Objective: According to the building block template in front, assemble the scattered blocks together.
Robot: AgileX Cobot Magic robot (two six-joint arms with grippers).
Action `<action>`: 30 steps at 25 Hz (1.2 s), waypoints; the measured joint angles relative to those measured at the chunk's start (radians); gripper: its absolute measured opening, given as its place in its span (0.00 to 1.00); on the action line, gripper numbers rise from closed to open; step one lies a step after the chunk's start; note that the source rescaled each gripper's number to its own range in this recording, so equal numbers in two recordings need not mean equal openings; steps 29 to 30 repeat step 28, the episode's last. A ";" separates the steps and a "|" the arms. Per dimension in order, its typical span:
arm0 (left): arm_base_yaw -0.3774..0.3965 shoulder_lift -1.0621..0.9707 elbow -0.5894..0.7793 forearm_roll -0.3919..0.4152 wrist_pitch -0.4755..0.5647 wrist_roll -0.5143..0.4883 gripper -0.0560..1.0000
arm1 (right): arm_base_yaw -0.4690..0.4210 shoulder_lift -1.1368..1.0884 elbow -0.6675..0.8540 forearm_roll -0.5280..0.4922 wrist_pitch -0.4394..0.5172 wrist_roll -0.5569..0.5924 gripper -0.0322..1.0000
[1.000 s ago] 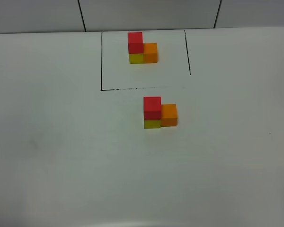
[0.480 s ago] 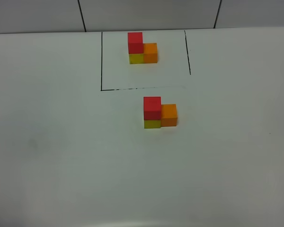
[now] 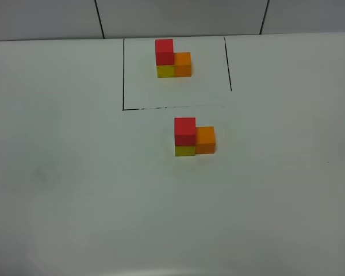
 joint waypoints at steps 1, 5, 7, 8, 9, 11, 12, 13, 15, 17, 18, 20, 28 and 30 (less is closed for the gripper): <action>0.000 0.000 0.000 0.000 0.000 0.000 0.70 | 0.000 0.000 0.000 0.000 0.000 -0.005 0.94; 0.000 0.000 0.000 0.000 0.000 0.000 0.70 | 0.009 0.000 0.000 0.003 0.000 -0.007 0.91; 0.000 0.000 0.000 0.000 0.000 0.000 0.70 | 0.012 0.000 0.000 0.003 -0.001 -0.008 0.89; 0.000 0.000 0.000 0.000 0.000 0.000 0.70 | 0.012 0.000 0.000 0.003 -0.001 -0.008 0.89; 0.000 0.000 0.000 0.000 0.000 0.000 0.70 | 0.012 0.000 0.000 0.004 -0.001 -0.008 0.88; 0.000 0.000 0.000 0.000 0.000 0.000 0.70 | 0.012 0.000 0.000 0.004 -0.001 -0.008 0.86; 0.000 0.000 0.000 0.000 0.000 0.000 0.70 | 0.012 0.000 0.000 0.006 -0.001 -0.008 0.86; 0.000 0.000 0.000 0.000 0.000 0.000 0.70 | 0.012 0.000 0.000 0.006 -0.001 -0.008 0.85; 0.000 0.000 0.000 0.000 0.000 0.000 0.70 | 0.012 0.000 0.000 0.007 -0.001 -0.008 0.84; 0.000 0.000 0.000 0.000 0.000 0.000 0.70 | 0.012 0.000 0.000 0.009 -0.001 -0.008 0.83; 0.000 0.000 0.000 0.000 0.000 0.000 0.70 | 0.012 0.000 0.000 0.010 -0.001 -0.008 0.82; 0.000 0.000 0.000 0.000 0.000 0.000 0.70 | 0.012 0.000 0.000 0.011 -0.001 -0.008 0.80; 0.000 0.000 0.000 0.000 0.000 0.000 0.70 | 0.012 0.000 0.000 0.015 -0.001 -0.012 0.75; 0.000 0.000 0.000 0.000 0.000 0.000 0.70 | 0.012 0.000 0.000 0.015 -0.001 -0.012 0.75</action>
